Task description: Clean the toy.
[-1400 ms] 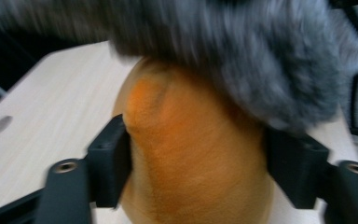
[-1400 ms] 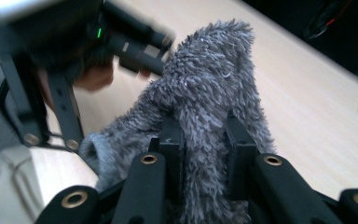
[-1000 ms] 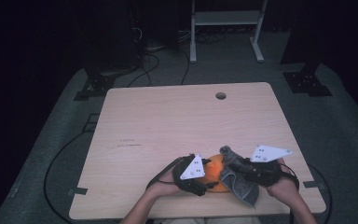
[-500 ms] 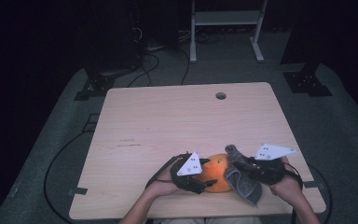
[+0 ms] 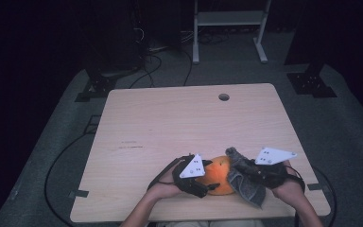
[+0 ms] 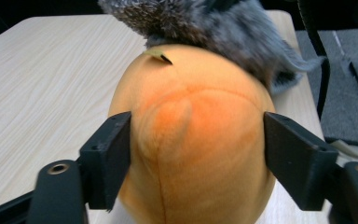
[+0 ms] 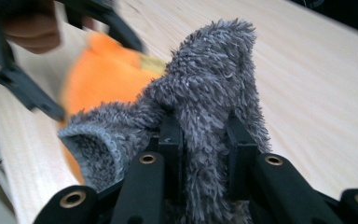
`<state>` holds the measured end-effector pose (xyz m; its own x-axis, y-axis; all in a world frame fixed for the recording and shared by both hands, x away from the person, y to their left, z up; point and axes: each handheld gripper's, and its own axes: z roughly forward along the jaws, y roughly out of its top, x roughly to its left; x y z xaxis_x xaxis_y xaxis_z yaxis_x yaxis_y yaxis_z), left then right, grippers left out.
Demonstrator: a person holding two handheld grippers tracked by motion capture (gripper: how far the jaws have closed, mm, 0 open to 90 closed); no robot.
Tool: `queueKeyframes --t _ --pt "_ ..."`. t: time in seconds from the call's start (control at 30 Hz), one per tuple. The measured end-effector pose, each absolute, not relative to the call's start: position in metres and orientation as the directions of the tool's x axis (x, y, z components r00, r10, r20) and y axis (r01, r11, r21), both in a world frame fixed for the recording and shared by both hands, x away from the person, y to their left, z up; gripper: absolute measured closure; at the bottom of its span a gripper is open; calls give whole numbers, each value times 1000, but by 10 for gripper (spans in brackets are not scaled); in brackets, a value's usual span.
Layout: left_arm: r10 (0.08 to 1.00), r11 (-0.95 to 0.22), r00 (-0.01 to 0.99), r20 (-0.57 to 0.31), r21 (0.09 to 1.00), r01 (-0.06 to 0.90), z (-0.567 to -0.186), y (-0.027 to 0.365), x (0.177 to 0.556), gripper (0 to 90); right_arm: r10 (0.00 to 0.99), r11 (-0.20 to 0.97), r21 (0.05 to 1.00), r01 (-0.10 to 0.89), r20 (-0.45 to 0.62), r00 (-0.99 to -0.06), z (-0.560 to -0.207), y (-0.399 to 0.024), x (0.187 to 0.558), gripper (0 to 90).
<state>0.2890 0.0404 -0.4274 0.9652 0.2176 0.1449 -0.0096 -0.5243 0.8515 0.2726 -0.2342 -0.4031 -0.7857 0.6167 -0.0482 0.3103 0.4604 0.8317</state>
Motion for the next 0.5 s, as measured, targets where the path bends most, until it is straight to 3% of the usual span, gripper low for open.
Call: queueKeyframes --t 0.13,0.4,0.5 --pt "193 -527 971 142 849 -19 -430 42 289 264 661 433 816 382 1 -750 -412 -253 280 719" --pt "168 -540 973 161 840 -46 -431 43 288 263 653 497 785 370 -58 -755 -406 -252 279 719" --pt "148 -555 973 178 829 -68 -431 44 287 261 630 493 787 370 -30 -776 -411 -253 279 718"
